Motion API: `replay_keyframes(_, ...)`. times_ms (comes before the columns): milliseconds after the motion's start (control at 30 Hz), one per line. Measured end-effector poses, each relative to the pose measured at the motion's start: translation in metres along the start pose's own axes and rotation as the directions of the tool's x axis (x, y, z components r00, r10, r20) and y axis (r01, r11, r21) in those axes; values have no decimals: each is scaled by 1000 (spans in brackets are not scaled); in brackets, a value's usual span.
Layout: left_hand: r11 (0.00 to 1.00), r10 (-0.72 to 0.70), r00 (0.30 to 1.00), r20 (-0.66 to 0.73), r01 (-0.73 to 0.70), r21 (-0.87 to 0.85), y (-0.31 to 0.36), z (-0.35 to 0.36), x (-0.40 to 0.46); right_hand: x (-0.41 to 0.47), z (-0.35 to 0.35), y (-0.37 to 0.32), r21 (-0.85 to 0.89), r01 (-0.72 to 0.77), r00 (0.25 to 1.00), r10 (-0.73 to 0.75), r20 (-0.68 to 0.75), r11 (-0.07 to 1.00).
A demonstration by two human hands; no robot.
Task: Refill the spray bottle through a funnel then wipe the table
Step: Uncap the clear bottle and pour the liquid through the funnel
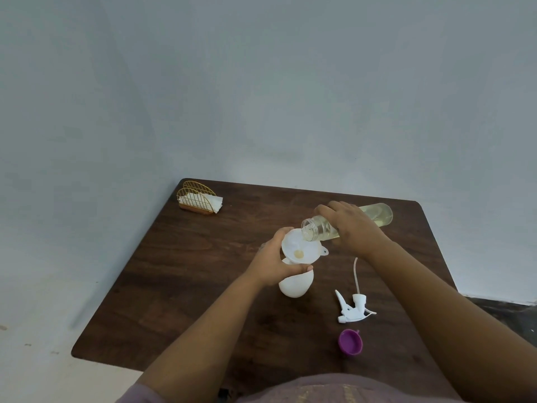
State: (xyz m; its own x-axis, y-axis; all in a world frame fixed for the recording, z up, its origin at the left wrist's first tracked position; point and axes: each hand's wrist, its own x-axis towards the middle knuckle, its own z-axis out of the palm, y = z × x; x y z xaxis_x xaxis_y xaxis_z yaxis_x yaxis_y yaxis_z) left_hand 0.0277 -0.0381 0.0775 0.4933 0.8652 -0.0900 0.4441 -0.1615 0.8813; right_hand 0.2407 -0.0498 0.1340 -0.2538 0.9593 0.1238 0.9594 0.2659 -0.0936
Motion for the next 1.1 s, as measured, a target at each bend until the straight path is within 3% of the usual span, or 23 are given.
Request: replay_keyframes(1100,999,-27,999,29,26,33,-6,-1,4,-1,1,-6,-18,-25,1000,25,15,1000)
